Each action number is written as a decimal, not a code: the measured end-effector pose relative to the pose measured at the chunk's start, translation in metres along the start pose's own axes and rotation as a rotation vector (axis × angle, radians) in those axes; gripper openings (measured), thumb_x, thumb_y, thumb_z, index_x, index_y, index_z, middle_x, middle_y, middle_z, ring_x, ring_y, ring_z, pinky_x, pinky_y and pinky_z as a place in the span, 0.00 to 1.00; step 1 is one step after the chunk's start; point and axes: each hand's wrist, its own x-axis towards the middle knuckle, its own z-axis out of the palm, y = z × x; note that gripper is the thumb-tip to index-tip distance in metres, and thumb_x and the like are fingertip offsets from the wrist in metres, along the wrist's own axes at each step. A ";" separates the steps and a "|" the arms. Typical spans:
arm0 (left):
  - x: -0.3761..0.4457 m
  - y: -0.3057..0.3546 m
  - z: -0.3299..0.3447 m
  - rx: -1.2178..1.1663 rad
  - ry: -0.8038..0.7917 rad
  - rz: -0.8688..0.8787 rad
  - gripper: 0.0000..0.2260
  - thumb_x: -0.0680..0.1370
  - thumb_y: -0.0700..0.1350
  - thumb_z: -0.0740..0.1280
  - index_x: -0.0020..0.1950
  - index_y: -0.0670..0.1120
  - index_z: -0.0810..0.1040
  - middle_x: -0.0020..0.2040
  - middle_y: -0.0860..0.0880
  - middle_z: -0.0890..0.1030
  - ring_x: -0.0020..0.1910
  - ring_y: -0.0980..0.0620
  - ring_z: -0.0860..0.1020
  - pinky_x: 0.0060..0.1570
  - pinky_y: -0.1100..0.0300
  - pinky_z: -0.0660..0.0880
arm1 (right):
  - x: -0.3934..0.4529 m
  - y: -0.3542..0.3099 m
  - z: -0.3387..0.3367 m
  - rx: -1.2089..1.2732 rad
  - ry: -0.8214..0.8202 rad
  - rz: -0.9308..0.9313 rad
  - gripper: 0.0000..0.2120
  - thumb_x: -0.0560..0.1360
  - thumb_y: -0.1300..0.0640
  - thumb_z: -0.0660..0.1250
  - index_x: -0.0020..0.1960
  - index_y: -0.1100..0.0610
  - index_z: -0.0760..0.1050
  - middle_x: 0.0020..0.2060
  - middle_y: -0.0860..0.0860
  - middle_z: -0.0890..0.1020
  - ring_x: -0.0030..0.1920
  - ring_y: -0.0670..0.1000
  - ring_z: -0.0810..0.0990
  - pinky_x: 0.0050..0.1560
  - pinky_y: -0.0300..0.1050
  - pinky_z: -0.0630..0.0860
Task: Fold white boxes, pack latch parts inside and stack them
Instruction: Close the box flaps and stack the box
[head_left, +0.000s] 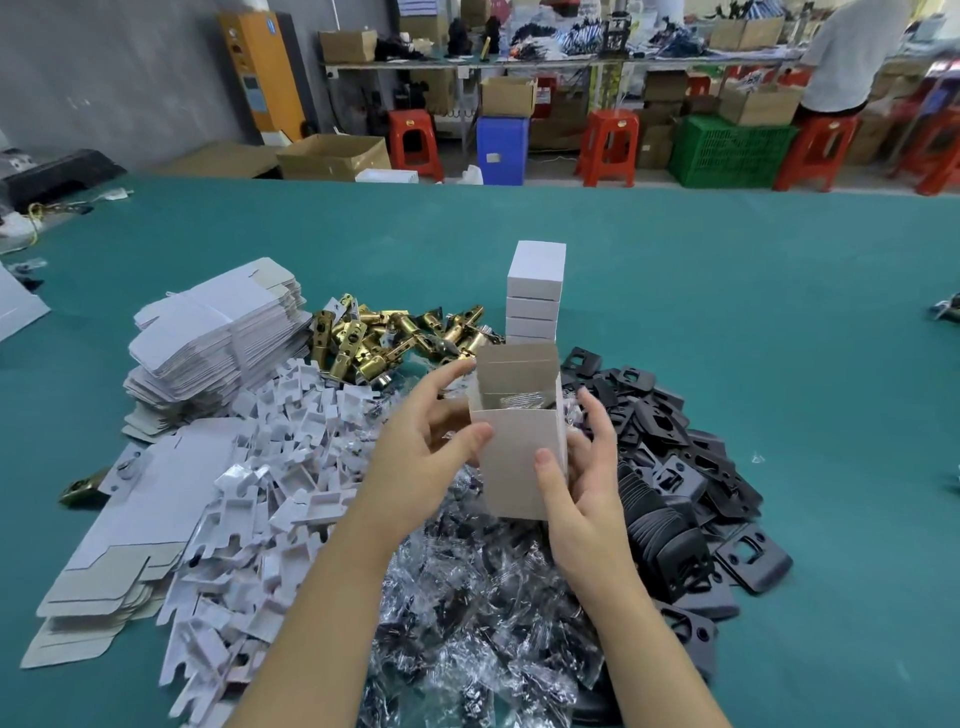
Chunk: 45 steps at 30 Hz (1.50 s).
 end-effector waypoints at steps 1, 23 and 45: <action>-0.002 -0.003 0.003 0.002 0.014 0.001 0.27 0.79 0.38 0.71 0.71 0.64 0.71 0.54 0.55 0.86 0.54 0.54 0.84 0.47 0.61 0.82 | -0.001 0.001 0.000 -0.039 0.009 -0.047 0.27 0.81 0.46 0.64 0.72 0.25 0.58 0.63 0.40 0.77 0.60 0.46 0.81 0.49 0.42 0.83; -0.025 -0.013 0.024 0.182 0.093 0.209 0.19 0.80 0.48 0.67 0.68 0.66 0.75 0.62 0.65 0.79 0.53 0.55 0.80 0.45 0.66 0.79 | -0.002 -0.006 -0.004 -0.174 0.126 -0.047 0.10 0.83 0.47 0.56 0.56 0.34 0.73 0.47 0.37 0.79 0.42 0.42 0.79 0.36 0.40 0.77; -0.004 0.004 0.030 -0.367 0.041 -0.030 0.16 0.78 0.40 0.65 0.57 0.61 0.78 0.52 0.56 0.84 0.49 0.59 0.80 0.46 0.66 0.77 | -0.004 -0.011 -0.003 -0.121 0.107 -0.031 0.07 0.81 0.47 0.59 0.53 0.39 0.76 0.45 0.39 0.80 0.40 0.41 0.78 0.34 0.38 0.76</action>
